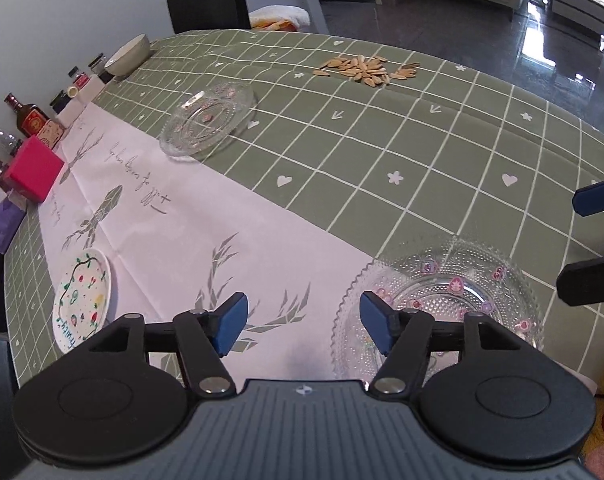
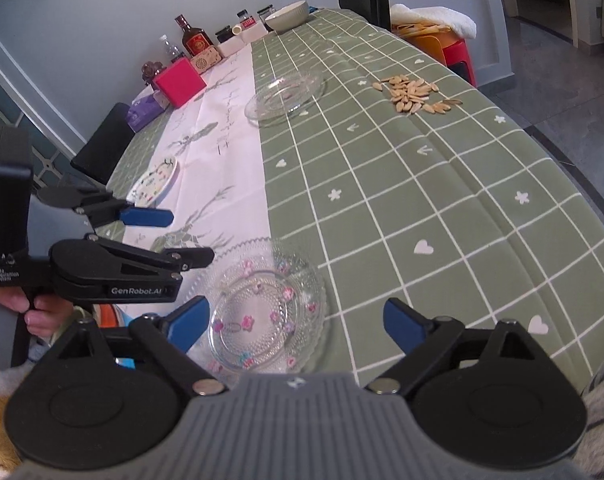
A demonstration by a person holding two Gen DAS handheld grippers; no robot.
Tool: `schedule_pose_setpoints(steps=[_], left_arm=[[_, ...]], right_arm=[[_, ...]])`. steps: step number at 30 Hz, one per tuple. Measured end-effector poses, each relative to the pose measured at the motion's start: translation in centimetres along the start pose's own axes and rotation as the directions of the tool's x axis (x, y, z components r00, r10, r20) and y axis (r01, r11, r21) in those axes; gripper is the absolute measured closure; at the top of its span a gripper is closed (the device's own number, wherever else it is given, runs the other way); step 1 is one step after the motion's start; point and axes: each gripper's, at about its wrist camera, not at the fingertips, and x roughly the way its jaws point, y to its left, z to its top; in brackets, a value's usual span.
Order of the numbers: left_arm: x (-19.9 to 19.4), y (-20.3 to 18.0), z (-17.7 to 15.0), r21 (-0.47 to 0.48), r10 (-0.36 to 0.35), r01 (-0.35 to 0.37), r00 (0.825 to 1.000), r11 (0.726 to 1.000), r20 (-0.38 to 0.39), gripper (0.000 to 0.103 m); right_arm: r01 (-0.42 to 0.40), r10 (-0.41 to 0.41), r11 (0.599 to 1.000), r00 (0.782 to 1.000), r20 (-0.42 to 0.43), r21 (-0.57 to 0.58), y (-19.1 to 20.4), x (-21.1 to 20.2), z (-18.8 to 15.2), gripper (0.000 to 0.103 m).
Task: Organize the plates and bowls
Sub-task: 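Withdraw both grippers up and away from the placed plate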
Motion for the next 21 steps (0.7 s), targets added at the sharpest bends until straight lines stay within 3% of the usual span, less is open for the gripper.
schedule_pose_setpoints(steps=[7, 11, 15, 18, 21], left_arm=[[-2.7, 2.1, 0.9, -0.175, 0.085, -0.077, 0.995, 0.982, 0.042, 0.027], [-3.4, 4.4, 1.6, -0.343, 0.200, -0.178, 0.980, 0.922, 0.027, 0.027], [-2.9, 6.8, 2.8, -0.461, 0.159, -0.136, 0.987, 0.877, 0.010, 0.027], [-2.2, 8.3, 4.1, -0.520, 0.174, -0.146, 0.985, 0.841, 0.005, 0.027], [-1.4, 9.8, 5.4, -0.548, 0.181, -0.153, 0.983, 0.823, -0.002, 0.027]], right_arm=[[-0.033, 0.032, 0.999, 0.999, 0.043, 0.013, -0.7, -0.5, 3.7, 0.011], [-0.116, 0.116, 0.993, 0.993, 0.005, 0.025, -1.0, -0.9, 7.9, 0.011], [-0.118, 0.119, 0.993, 0.992, 0.032, -0.024, -0.7, -1.3, 13.6, 0.011], [-0.116, 0.116, 0.993, 0.992, 0.039, -0.007, -1.0, 0.0, 17.6, 0.011], [-0.054, 0.053, 0.999, 0.998, 0.043, 0.007, -1.2, 2.6, 20.8, 0.011]])
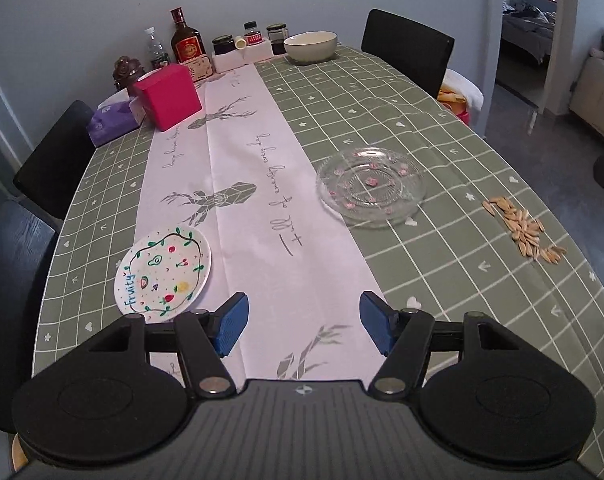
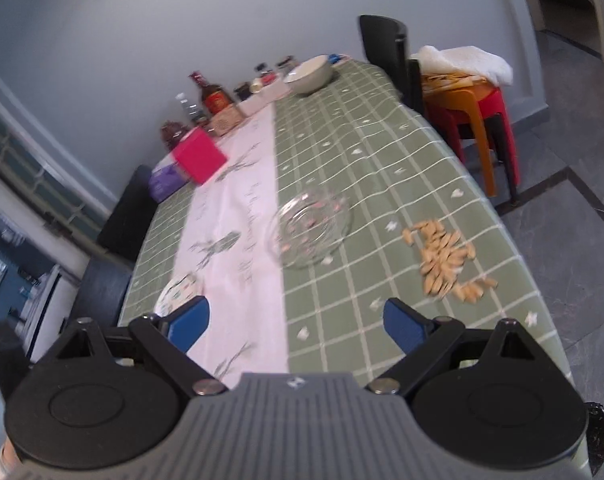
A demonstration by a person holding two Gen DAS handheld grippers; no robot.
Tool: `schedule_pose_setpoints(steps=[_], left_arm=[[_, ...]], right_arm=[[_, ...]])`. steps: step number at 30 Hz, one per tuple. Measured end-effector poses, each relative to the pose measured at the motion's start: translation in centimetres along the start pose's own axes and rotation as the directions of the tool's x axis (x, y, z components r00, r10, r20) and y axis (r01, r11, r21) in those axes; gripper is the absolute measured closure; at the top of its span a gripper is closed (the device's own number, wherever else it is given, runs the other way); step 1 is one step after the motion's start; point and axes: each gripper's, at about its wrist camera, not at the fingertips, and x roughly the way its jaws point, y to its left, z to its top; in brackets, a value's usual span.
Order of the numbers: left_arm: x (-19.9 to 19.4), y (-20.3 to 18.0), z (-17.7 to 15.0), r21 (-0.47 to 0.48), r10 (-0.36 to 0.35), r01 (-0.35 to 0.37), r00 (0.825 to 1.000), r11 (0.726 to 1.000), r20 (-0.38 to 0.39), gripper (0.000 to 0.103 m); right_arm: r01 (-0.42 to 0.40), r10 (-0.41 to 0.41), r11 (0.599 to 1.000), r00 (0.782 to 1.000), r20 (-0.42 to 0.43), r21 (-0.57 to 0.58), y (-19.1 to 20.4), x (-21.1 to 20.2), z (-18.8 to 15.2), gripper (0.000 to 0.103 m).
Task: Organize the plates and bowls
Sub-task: 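Withdraw both grippers up and away from the placed plate, then reach both grippers to the second clear glass plate and close on its rim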
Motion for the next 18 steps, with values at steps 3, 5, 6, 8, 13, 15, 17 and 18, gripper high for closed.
schedule_pose_setpoints(steps=[3, 5, 6, 8, 13, 15, 17, 18], left_arm=[[1.4, 1.0, 2.0, -0.063, 0.011, -0.011, 1.000, 0.998, -0.003, 0.027], [2.7, 1.7, 3.5, -0.107, 0.018, -0.019, 1.000, 0.994, -0.007, 0.027], [3.2, 1.9, 4.1, -0.124, 0.024, -0.024, 1.000, 0.992, -0.003, 0.027], [4.3, 2.1, 5.1, -0.160, 0.076, -0.072, 0.997, 0.985, 0.019, 0.027], [7.8, 1.4, 6.1, -0.202, 0.129, -0.120, 0.991, 0.972, 0.031, 0.030], [9.1, 1.3, 6.4, -0.249, 0.119, -0.107, 0.992, 0.963, 0.033, 0.030], [10.3, 1.3, 6.6, -0.332, 0.099, -0.084, 0.995, 0.940, 0.027, 0.030], [11.0, 1.3, 6.7, -0.373, 0.075, -0.060, 0.997, 0.926, 0.024, 0.030]], right_arm=[[0.038, -0.038, 0.999, 0.999, -0.020, -0.017, -0.3, 3.4, 2.0, 0.011], [0.025, -0.023, 0.999, 0.998, -0.058, 0.030, -1.3, 6.0, 3.0, 0.011], [-0.008, 0.012, 0.998, 0.997, -0.071, 0.067, -2.0, 7.2, 3.4, 0.011], [-0.069, 0.083, 0.985, 0.993, -0.079, 0.159, -3.8, 9.8, 3.9, 0.011], [-0.102, 0.134, 0.945, 0.987, -0.083, 0.312, -7.9, 15.3, 4.2, 0.015], [-0.108, 0.136, 0.934, 0.989, -0.060, 0.340, -9.1, 16.6, 4.6, 0.016], [-0.146, 0.179, 0.911, 0.983, -0.050, 0.386, -10.1, 17.9, 5.0, 0.015], [-0.175, 0.217, 0.893, 0.975, -0.056, 0.414, -10.5, 18.7, 5.1, 0.013]])
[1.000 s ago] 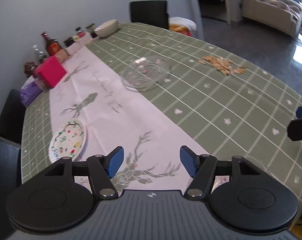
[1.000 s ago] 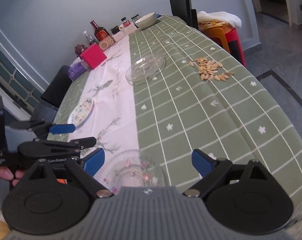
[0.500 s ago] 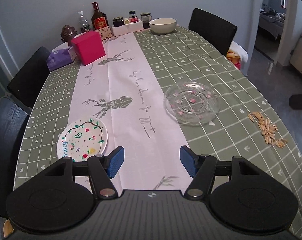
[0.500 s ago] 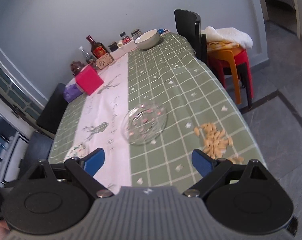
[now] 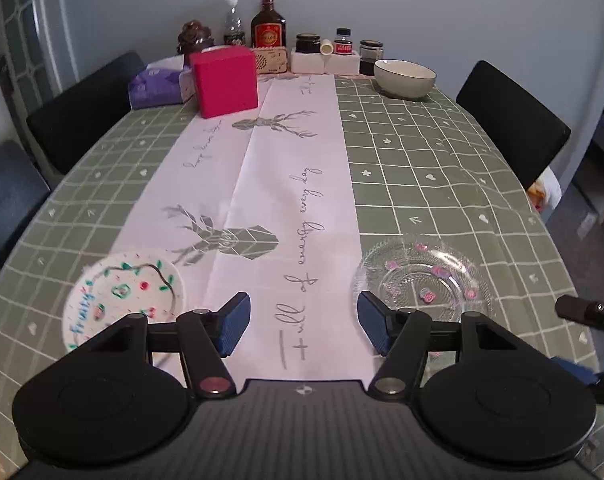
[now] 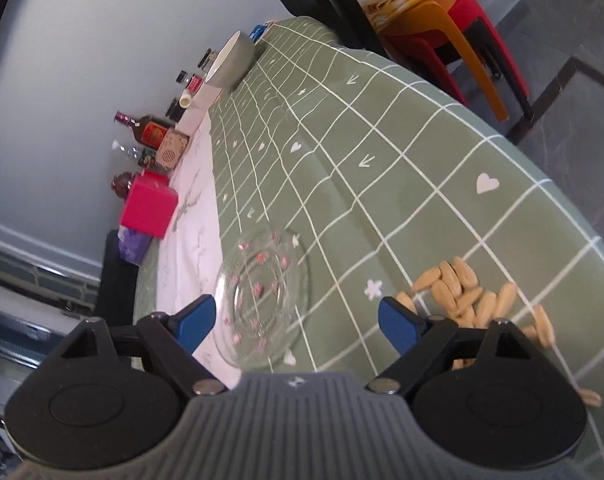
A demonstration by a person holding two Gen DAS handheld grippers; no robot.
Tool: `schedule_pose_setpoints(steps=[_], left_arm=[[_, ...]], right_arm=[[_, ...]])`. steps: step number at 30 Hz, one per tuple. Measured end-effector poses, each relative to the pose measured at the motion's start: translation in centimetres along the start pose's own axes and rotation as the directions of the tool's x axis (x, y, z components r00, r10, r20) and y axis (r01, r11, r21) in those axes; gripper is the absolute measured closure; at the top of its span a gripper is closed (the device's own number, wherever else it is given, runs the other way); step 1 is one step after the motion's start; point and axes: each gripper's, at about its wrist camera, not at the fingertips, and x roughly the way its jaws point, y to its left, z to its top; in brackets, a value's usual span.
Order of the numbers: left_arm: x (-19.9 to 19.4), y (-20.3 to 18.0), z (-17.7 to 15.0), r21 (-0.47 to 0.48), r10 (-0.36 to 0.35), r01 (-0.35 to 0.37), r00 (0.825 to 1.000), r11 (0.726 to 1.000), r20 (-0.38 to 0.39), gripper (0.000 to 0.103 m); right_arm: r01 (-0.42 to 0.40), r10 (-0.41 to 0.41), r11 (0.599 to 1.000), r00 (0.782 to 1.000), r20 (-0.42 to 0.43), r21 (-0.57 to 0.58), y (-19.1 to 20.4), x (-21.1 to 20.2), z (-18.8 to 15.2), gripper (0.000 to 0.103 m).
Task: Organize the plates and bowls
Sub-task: 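Reach both grippers to the second clear glass plate and close on its rim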
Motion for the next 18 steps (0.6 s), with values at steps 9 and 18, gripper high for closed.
schedule_pose_setpoints(steps=[9, 18], left_arm=[[4.7, -2.8, -0.4, 0.045, -0.109, 0.111, 0.994, 0.993, -0.031, 0.031], [9.3, -0.2, 0.1, -0.209, -0.290, 0.263, 0.951, 0.942, -0.110, 0.035]], right_arm=[[-0.048, 0.047, 0.998, 0.998, -0.032, -0.028, 0.5, 4.6, 0.9, 0.014], [-0.066, 0.071, 0.992, 0.996, -0.046, 0.106, -0.4, 7.7, 1.1, 0.064]])
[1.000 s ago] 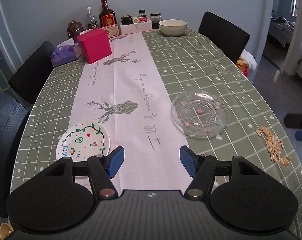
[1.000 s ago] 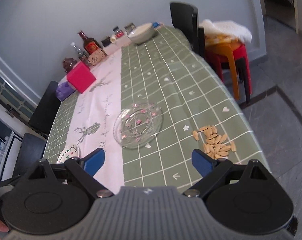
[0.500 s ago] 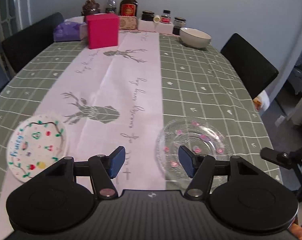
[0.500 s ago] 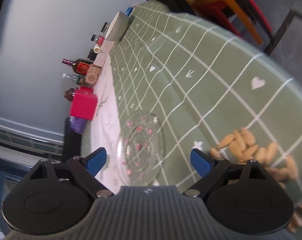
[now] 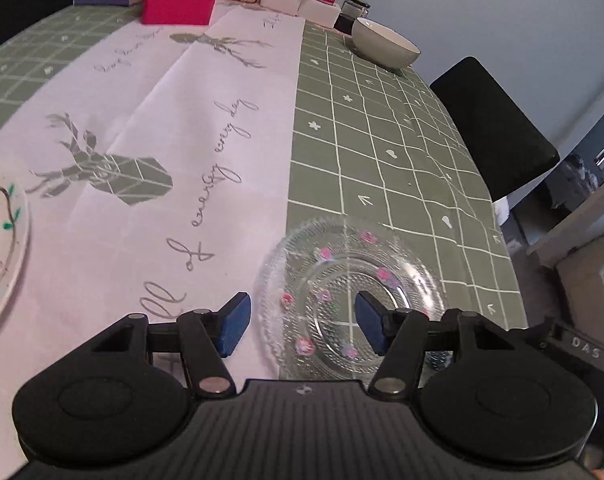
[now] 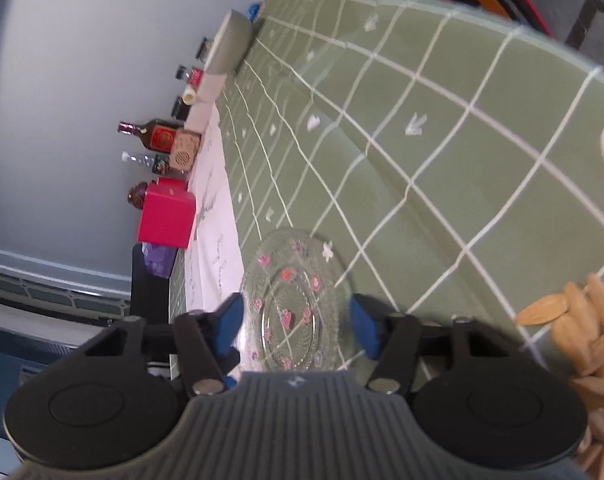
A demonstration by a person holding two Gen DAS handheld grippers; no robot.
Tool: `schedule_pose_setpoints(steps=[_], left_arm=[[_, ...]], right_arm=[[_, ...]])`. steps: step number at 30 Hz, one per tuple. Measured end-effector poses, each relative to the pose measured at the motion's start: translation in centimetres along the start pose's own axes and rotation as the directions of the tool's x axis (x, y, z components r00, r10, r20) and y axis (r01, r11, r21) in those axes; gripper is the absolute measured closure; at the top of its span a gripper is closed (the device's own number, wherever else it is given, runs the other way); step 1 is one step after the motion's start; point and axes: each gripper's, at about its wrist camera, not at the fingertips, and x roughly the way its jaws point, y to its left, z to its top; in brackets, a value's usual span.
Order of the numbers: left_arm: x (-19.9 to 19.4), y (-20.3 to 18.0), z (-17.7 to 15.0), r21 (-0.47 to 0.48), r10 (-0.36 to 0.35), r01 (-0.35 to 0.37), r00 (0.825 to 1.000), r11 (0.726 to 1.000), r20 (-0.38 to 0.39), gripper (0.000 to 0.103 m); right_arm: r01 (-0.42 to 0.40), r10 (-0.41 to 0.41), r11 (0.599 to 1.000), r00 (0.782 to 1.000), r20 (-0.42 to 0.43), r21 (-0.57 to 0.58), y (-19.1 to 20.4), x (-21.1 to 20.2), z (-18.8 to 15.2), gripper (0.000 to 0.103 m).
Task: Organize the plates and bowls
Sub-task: 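Reach both grippers to the second clear glass plate and close on its rim, then lift the second clear glass plate with both grippers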
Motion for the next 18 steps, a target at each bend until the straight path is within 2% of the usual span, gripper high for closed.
schedule_pose_setpoints(steps=[1, 3, 4, 6, 10, 14, 18], left_arm=[[0.3, 0.2, 0.1, -0.010, -0.001, 0.001, 1.000, 1.000, -0.002, 0.035], [0.6, 0.6, 0.2, -0.031, -0.002, 0.003, 1.000, 1.000, 0.018, 0.037], [0.7, 0.8, 0.4, -0.048, -0.013, 0.014, 1.000, 0.999, 0.025, 0.037], [0.8, 1.5, 0.7, -0.086, -0.030, 0.033, 0.999, 0.996, 0.034, 0.037], [1.1, 2.4, 1.5, -0.125, -0.065, 0.068, 0.998, 0.990, 0.028, 0.037], [1.5, 2.0, 1.7, -0.053, -0.060, 0.062, 0.998, 0.997, 0.036, 0.037], [1.7, 1.5, 1.7, -0.010, -0.049, 0.049, 0.998, 0.999, 0.029, 0.037]], right_arm=[[-0.002, 0.002, 1.000, 1.000, -0.004, 0.010, -0.3, 0.2, 0.1, 0.068], [-0.006, 0.007, 1.000, 1.000, -0.019, 0.016, -0.7, 0.5, 0.4, 0.083], [-0.008, 0.008, 1.000, 1.000, -0.030, 0.014, -0.9, 0.7, 0.6, 0.087], [-0.010, 0.011, 0.999, 0.999, -0.042, 0.038, -1.5, 0.9, 0.9, 0.100], [-0.010, 0.014, 0.999, 0.998, -0.066, 0.054, -1.6, 1.0, 1.3, 0.100], [-0.013, 0.015, 0.999, 0.998, -0.067, 0.031, -1.3, 1.5, 1.2, 0.099], [-0.024, 0.029, 0.998, 0.996, -0.085, 0.063, -1.7, 1.5, 1.6, 0.100]])
